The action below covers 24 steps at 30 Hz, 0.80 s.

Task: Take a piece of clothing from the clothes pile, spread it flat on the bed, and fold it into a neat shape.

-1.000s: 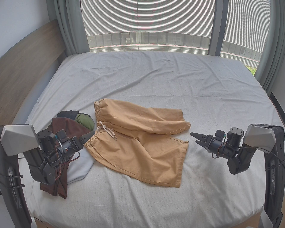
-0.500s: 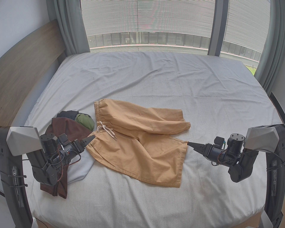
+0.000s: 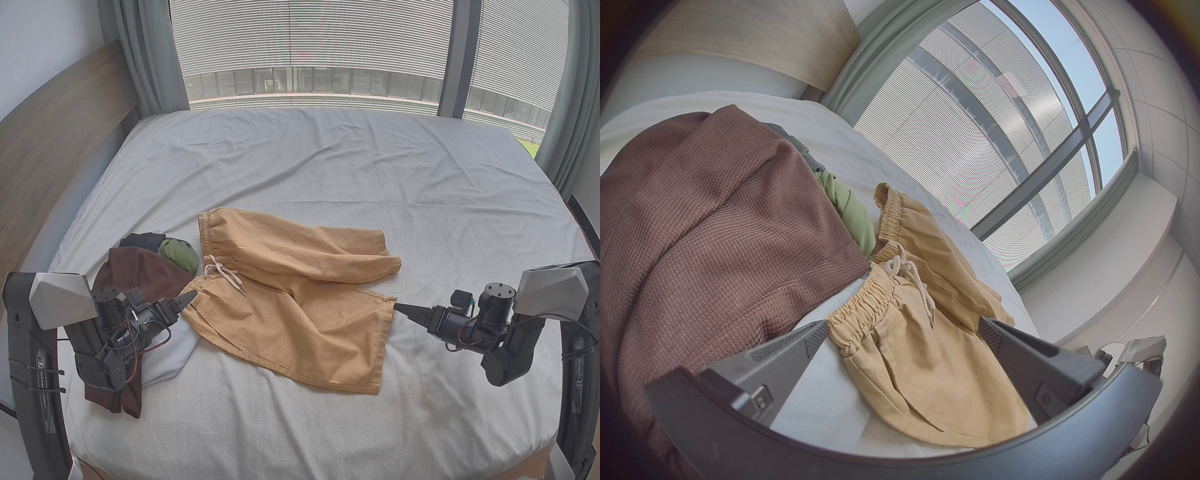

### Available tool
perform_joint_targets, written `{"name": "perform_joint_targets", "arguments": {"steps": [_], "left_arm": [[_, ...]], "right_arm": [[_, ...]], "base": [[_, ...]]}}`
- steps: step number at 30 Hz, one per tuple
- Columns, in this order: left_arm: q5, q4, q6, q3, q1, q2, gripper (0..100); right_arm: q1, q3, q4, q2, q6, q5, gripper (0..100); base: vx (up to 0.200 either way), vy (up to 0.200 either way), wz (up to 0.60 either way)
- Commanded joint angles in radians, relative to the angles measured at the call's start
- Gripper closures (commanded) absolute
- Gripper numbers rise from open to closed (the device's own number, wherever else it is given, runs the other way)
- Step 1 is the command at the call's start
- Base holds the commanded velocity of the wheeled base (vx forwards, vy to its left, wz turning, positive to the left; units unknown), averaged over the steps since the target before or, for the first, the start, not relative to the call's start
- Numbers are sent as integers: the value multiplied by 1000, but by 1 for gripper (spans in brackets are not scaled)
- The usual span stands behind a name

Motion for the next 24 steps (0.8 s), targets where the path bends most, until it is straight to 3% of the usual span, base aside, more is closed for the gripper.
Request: {"name": "perform_joint_targets", "arguments": {"steps": [1, 24], "left_arm": [[0, 1, 0, -6, 5, 10, 0], [0, 59, 0, -121, -3, 52, 0]], "right_arm": [[6, 0, 0, 1, 0, 0, 0], [13, 19, 0, 1, -18, -3, 0]], "base": [[0, 0, 0], [0, 0, 0]]}}
